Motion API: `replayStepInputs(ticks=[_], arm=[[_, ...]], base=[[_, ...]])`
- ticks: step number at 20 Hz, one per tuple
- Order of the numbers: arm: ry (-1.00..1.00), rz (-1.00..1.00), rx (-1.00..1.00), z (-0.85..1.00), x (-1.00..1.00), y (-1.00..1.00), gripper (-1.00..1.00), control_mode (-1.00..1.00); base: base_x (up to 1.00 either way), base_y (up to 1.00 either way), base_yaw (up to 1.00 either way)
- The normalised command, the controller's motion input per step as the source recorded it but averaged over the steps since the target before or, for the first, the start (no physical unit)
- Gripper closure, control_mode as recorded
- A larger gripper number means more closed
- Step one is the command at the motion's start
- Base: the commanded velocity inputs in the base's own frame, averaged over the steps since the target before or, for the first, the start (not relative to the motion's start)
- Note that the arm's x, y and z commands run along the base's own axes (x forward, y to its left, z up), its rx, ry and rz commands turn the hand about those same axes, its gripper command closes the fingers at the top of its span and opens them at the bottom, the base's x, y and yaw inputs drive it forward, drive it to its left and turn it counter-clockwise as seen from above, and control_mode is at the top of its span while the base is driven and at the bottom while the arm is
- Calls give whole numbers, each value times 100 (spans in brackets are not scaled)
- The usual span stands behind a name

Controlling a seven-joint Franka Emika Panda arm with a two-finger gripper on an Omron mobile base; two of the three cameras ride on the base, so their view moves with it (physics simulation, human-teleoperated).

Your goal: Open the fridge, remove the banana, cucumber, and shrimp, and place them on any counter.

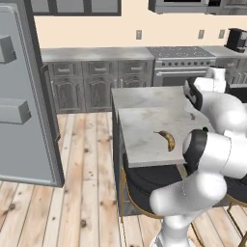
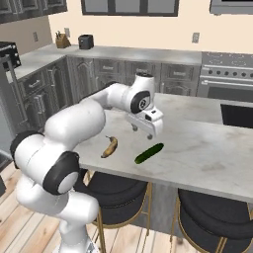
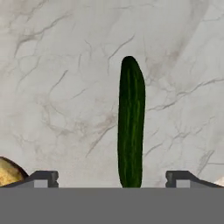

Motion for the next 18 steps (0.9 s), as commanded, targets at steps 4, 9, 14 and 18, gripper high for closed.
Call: replayStepInputs(ticks=[4, 9, 14, 18], arm=[[-4, 17, 0, 89, -20, 69, -100, -100], [0, 19, 0, 99, -22, 78, -100, -100], [-22, 19, -1, 67, -60, 75, -100, -100], [-19, 22, -4, 39, -65, 59, -100, -100]], base=[[0, 0, 0], [0, 0, 0], [0, 0, 0], [0, 0, 0]])
